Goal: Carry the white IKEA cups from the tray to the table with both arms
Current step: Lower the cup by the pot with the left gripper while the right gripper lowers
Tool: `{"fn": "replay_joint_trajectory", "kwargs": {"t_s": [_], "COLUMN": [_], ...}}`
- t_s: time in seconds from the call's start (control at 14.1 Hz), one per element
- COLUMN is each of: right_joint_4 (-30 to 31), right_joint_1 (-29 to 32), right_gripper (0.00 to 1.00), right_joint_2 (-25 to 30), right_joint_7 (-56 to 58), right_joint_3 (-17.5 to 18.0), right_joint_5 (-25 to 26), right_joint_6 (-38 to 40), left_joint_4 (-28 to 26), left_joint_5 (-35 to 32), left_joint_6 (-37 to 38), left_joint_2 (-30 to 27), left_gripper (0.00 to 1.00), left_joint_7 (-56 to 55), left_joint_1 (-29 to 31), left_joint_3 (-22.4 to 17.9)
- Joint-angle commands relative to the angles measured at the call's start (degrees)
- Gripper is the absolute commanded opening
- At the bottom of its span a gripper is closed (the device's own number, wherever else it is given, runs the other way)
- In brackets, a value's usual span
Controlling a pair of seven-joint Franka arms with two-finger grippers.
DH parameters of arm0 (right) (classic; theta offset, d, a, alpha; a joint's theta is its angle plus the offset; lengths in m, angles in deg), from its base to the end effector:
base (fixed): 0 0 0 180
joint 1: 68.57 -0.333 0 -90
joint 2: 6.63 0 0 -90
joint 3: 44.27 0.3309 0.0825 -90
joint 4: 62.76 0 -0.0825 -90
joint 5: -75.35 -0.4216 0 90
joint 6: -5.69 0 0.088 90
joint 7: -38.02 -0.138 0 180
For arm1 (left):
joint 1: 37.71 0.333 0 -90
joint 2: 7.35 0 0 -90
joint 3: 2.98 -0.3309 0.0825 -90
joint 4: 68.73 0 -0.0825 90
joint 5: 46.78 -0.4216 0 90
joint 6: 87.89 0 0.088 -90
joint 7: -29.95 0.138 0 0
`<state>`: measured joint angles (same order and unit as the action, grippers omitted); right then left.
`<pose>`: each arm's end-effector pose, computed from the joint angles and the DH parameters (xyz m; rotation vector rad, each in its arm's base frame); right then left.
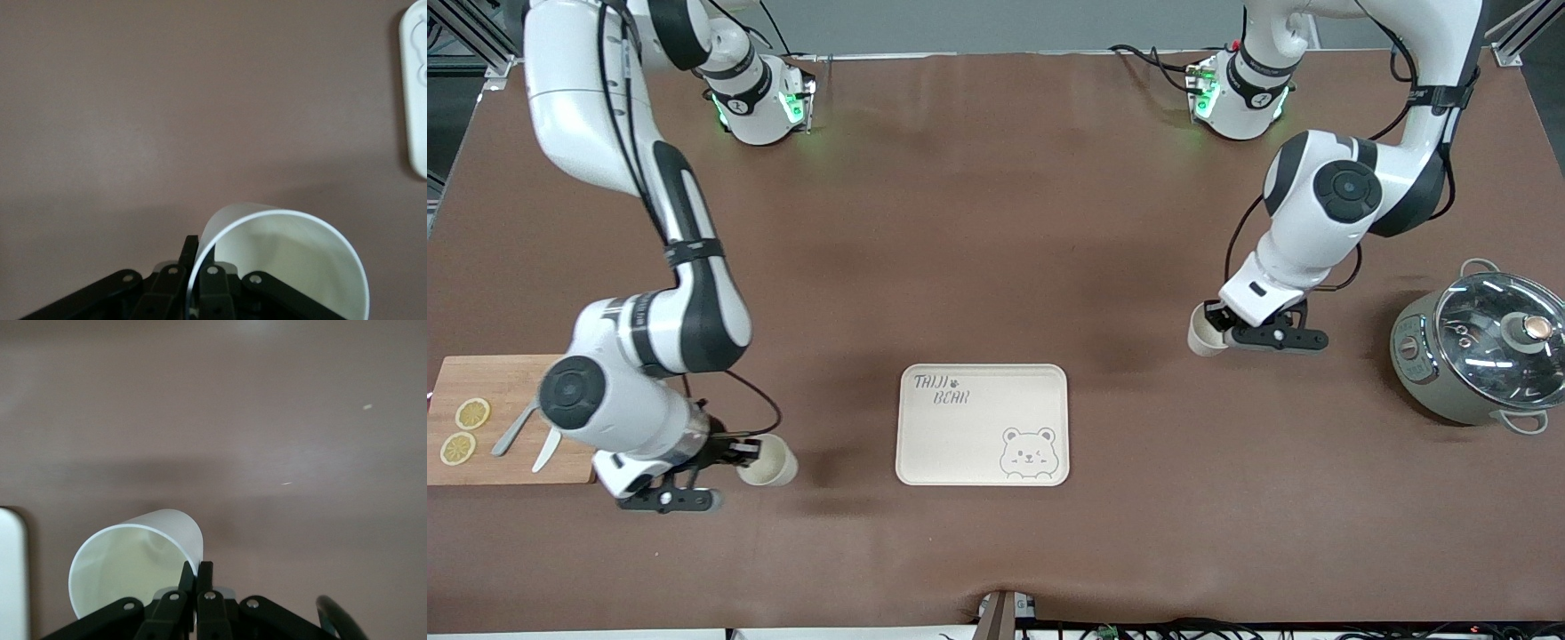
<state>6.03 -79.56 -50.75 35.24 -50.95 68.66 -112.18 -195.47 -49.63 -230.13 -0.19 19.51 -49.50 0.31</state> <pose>0.8046 0.0938 0.2977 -3.1067 -0.0205 -0.1392 0.5710 -0.1531 0.2945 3.1210 -0.1830 0.2318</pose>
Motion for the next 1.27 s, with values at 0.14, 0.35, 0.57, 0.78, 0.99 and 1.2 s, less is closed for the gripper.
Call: {"fn": "replay_joint_trajectory", "kwargs": {"t_s": [0.14,0.35,0.57,0.78,0.99,1.2], "right_joint_4": [2.4,2.84,4.68,7.14,7.67,8.38], "right_joint_1": [7.12,9.85,11.78,12.66,13.9,13.9], "right_gripper": [0.0,0.0,0.0,0.0,0.0,0.0], "right_joint_2": [0.97,0.79,0.26,0.17,-0.97,-1.15], "right_joint_7": [11.12,13.85,15.43,16.4,16.67,16.49], "right_joint_3": [0.71,0.71,0.8,0.88,1.06,1.06], "right_joint_5": [0.36,0.36,-0.08,-0.26,-0.52,-1.04], "right_joint_6": [-0.25,-0.25,-2.0,-3.94,-3.94,-3.94], "left_joint_4": [-12.28,-15.89,-17.05,-17.13,-17.05,-17.05], "left_joint_5": [-0.14,-0.14,-0.14,-0.14,-0.14,-0.23], "left_joint_6": [-11.46,-14.54,-16.66,-20.51,-25.87,-29.4], "left_joint_2": [-3.21,-2.94,-1.72,1.53,5.4,7.77], "left_gripper": [0.0,0.0,0.0,0.0,0.0,0.0], "left_joint_7": [2.87,3.49,3.58,3.93,4.72,4.72], "left_joint_1": [2.91,3.01,4.15,4.76,5.12,5.12], "left_joint_3": [0.92,0.84,0.92,0.92,0.92,0.92]}}
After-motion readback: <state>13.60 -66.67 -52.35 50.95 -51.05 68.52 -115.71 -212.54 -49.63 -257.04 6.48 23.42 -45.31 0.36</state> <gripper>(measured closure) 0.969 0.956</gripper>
